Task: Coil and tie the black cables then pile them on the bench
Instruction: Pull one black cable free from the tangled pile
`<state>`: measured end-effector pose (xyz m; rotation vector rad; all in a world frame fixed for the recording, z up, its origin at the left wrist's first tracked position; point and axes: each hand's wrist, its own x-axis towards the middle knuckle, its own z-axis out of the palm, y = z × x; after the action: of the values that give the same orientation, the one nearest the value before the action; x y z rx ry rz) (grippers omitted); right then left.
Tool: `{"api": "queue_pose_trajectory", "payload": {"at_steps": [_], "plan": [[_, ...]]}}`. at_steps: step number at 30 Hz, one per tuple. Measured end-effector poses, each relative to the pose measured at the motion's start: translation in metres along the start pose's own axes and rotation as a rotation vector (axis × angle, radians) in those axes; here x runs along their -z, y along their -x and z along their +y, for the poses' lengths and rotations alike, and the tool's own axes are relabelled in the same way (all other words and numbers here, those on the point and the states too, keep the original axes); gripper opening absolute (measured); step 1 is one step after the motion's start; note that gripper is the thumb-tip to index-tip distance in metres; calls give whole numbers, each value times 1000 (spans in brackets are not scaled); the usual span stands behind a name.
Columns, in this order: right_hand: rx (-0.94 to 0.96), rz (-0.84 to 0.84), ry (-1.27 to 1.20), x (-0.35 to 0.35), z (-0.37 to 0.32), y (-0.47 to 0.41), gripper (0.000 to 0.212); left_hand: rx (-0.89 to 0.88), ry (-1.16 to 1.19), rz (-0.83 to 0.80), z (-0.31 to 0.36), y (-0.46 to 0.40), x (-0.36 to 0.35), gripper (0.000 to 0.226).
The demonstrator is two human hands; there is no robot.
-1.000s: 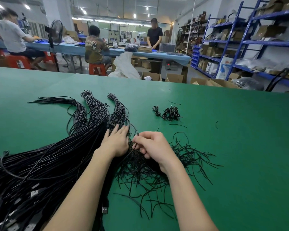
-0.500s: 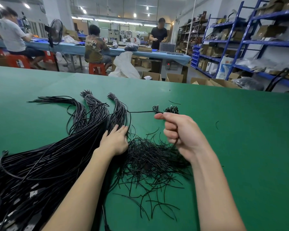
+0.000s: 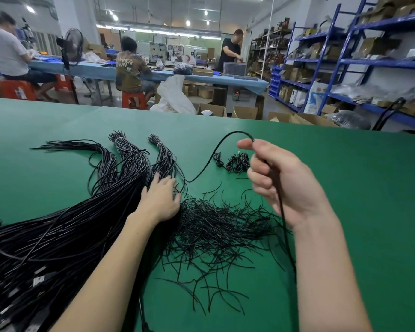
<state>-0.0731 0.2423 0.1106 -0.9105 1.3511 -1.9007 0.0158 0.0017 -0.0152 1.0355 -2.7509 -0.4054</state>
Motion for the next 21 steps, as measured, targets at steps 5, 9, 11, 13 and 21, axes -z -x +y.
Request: {"api": "queue_pose_trajectory", "payload": {"at_steps": [5,9,11,13,21], "plan": [[-31,99,76,-7,11,-4,21,-153,415,250,38,16,60,38],[74,236,17,-5,7,-7,18,-471,826,-847,59,43,95,70],[108,268,-10,-5,8,-8,16,-552,856,-1108,70,47,89,84],[95,280,-12,-5,11,-9,16,-481,909,-1031,84,46,78,92],[-255,236,224,26,22,-4,16,-132,1368,-9,100,27,46,53]]}}
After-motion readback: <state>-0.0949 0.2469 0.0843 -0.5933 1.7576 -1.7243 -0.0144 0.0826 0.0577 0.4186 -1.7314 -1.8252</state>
